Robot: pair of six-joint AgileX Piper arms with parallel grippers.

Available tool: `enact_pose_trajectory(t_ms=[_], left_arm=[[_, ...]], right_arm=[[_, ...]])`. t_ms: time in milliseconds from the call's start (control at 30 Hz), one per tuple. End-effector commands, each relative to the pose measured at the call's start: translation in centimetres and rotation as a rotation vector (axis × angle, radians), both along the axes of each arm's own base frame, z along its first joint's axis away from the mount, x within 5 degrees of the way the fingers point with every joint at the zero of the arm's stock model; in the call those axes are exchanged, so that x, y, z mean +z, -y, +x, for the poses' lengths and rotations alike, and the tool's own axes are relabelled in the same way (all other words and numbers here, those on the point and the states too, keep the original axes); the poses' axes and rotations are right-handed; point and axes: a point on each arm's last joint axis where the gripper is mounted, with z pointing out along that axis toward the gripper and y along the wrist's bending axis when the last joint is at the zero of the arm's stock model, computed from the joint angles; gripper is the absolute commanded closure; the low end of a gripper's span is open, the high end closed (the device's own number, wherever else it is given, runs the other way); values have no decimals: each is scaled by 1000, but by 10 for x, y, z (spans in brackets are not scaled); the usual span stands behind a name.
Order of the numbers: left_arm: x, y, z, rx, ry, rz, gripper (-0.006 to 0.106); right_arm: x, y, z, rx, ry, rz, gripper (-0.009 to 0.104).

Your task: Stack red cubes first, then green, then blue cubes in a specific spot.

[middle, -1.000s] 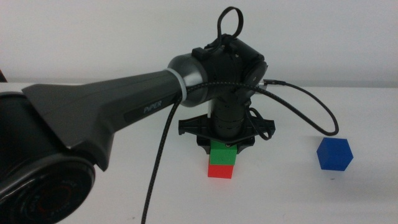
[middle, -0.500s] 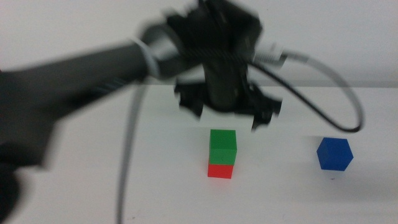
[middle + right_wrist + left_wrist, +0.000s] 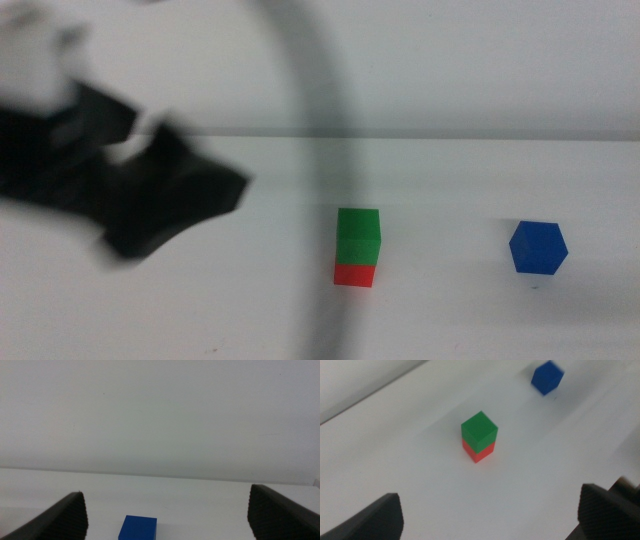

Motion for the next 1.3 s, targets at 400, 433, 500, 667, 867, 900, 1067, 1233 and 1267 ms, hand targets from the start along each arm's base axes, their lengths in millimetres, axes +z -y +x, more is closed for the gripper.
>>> enact_pose_trajectory(t_ms=[400,433,500,667,867,900,1067,1233,1267], left_arm=[[-17,-35,-42,26,98,-105,7],[-17,-35,-42,26,99,-106,7],[-15,-34,-41,28,118,-121,7],[-14,-34,-41,29,126,-128,7],[-14,-34,-41,29,126,-128,7],[-14,-34,-41,29,126,-128,7],[-14,-34,-41,29,126,-128,7],[-14,-34,-41,29,126,-128,7],[-14,-34,-41,29,126,-128,7]], right_arm=[[-11,1,-1,-9,4,-3,10],[-11,1,-1,-9,4,-3,10],[-11,1,-1,-9,4,-3,10],[-11,1,-1,-9,4,-3,10],[-3,2,-2,-21,92,-3,10],[0,2,-2,-27,131,-3,10],[27,3,-4,-20,199,211,10],[76,-10,16,84,-241,177,10],[86,-12,23,108,-354,174,10]])
